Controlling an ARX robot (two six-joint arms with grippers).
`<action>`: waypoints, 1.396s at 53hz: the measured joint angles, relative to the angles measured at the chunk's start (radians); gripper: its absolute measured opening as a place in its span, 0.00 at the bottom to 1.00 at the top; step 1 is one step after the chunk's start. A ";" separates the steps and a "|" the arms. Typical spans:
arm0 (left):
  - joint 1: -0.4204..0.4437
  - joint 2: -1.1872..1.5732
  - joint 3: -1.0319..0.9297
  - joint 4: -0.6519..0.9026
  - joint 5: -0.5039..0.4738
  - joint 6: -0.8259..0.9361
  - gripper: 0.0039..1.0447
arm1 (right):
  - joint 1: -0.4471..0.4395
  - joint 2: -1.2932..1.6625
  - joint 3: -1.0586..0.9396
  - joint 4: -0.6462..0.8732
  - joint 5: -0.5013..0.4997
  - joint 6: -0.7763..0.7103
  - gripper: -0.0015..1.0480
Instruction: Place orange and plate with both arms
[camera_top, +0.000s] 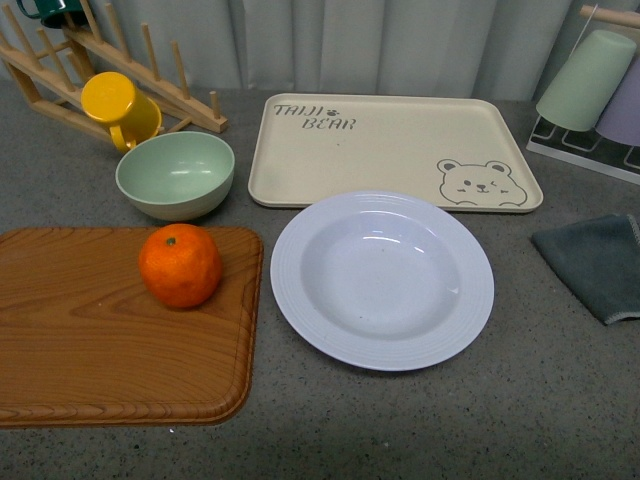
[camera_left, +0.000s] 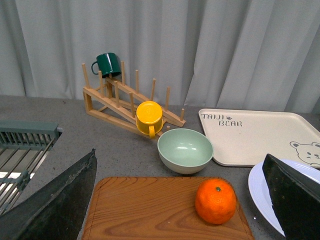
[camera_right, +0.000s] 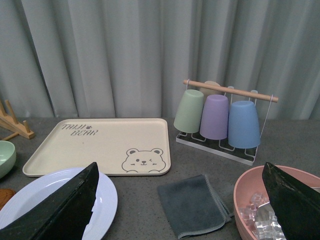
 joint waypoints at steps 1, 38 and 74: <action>0.000 0.000 0.000 0.000 0.000 0.000 0.94 | 0.000 0.000 0.000 0.000 0.000 0.000 0.91; 0.000 0.000 0.000 0.000 0.000 0.000 0.94 | 0.000 0.000 0.000 0.000 0.000 0.000 0.91; 0.000 0.000 0.000 0.000 0.000 0.000 0.94 | 0.000 0.000 0.000 0.000 0.000 0.000 0.91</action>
